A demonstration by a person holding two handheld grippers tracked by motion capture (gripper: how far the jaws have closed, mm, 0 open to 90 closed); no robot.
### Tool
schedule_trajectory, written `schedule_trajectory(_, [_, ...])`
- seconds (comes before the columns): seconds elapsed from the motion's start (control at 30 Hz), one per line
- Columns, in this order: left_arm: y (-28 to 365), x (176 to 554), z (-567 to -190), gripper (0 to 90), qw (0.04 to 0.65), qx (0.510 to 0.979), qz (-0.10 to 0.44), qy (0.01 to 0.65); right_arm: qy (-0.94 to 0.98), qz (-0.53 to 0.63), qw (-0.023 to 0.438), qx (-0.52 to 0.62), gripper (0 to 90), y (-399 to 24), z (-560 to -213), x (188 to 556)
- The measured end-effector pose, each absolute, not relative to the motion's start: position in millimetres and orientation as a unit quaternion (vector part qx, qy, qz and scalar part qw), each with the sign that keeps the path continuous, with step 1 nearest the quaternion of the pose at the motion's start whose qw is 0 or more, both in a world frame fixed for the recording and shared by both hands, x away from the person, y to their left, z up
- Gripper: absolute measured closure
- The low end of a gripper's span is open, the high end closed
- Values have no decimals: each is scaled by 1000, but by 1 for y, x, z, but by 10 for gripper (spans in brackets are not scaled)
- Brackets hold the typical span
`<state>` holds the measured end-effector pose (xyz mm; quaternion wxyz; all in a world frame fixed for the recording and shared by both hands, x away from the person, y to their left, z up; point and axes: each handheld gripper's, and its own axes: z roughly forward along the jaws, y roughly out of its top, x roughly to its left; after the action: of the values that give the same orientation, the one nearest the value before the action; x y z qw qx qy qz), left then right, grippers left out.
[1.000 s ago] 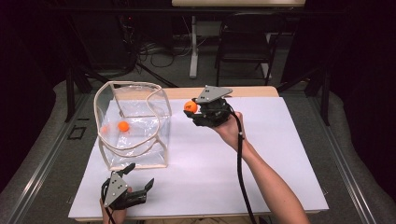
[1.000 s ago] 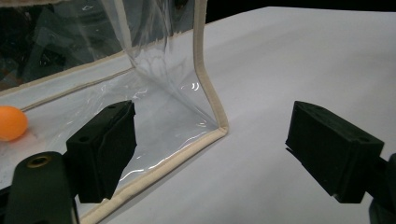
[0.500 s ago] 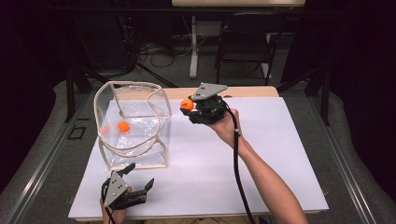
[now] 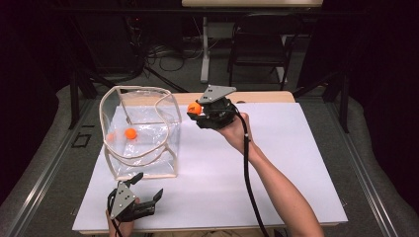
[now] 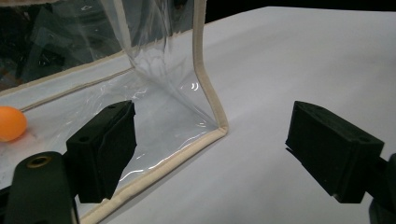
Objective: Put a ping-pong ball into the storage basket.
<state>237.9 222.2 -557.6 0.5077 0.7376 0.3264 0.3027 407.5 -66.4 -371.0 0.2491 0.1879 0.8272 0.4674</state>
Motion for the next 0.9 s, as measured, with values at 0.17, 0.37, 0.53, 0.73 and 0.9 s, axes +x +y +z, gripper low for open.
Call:
schedule_trajectory(0.17, [222,238,-557,156,508,737,303,327,828,467,250,185,509,-63,-370,408])
schedule_trajectory(0.37, [222,238,-557,156,507,737,303,327,828,468,249,183,509,-59,-369,408])
schedule_trajectory(0.53, [222,238,-557,156,508,737,303,327,828,469,249,181,509,-57,-367,409])
schedule_trajectory(0.73, [222,238,-558,157,508,737,303,327,828,470,249,180,509,-54,-366,409])
schedule_trajectory(0.9, [222,238,-558,156,507,737,303,327,828,469,249,178,509,-51,-364,409])
